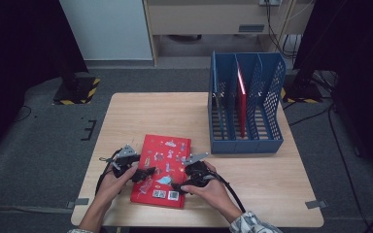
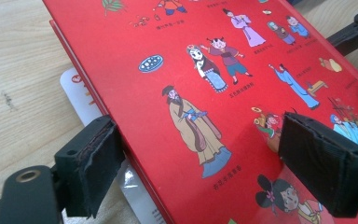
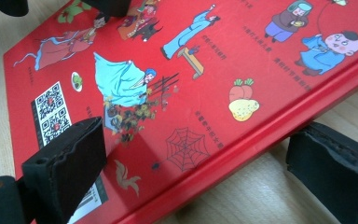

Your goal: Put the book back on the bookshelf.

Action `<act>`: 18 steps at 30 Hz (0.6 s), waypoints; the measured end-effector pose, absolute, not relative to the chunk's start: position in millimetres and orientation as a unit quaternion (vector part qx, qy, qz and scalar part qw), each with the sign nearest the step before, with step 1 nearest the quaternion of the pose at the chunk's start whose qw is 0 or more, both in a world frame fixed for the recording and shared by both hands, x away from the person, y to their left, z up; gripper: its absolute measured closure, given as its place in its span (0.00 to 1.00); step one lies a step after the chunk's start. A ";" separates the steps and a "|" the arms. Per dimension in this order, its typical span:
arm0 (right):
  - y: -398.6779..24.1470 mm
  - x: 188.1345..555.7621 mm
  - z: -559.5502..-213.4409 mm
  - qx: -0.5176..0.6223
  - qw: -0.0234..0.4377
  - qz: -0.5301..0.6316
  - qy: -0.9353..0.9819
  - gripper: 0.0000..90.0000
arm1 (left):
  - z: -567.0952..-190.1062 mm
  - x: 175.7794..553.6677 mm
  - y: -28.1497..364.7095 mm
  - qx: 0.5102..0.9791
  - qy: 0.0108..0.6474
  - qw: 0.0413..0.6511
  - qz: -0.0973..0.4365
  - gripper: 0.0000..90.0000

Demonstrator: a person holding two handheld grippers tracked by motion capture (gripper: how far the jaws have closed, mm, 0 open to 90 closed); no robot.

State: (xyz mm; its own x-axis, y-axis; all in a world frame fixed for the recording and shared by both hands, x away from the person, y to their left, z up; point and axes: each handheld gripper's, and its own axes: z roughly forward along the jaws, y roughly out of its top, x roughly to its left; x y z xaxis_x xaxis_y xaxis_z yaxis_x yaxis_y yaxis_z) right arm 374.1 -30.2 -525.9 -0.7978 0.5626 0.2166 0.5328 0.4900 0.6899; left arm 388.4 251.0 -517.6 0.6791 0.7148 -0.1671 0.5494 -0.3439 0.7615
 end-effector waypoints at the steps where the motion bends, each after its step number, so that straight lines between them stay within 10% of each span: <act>1: -31.1 375.2 -525.7 0.318 0.018 0.393 0.862 0.06 | -517.2 388.4 251.0 0.815 0.387 0.421 0.097 0.16; 18: -38.5 385.8 -516.9 0.332 0.043 0.406 0.850 0.12 | -504.1 384.3 249.7 0.814 0.375 0.427 0.120 0.27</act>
State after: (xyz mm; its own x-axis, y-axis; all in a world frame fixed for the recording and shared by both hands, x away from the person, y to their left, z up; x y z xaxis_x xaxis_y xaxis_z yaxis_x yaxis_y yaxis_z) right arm 385.8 -38.5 -516.9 -0.7756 0.6000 0.1959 0.5296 0.4498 0.7192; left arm 384.3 249.7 -504.1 0.6908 0.7121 -0.1254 0.5078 -0.3543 0.7852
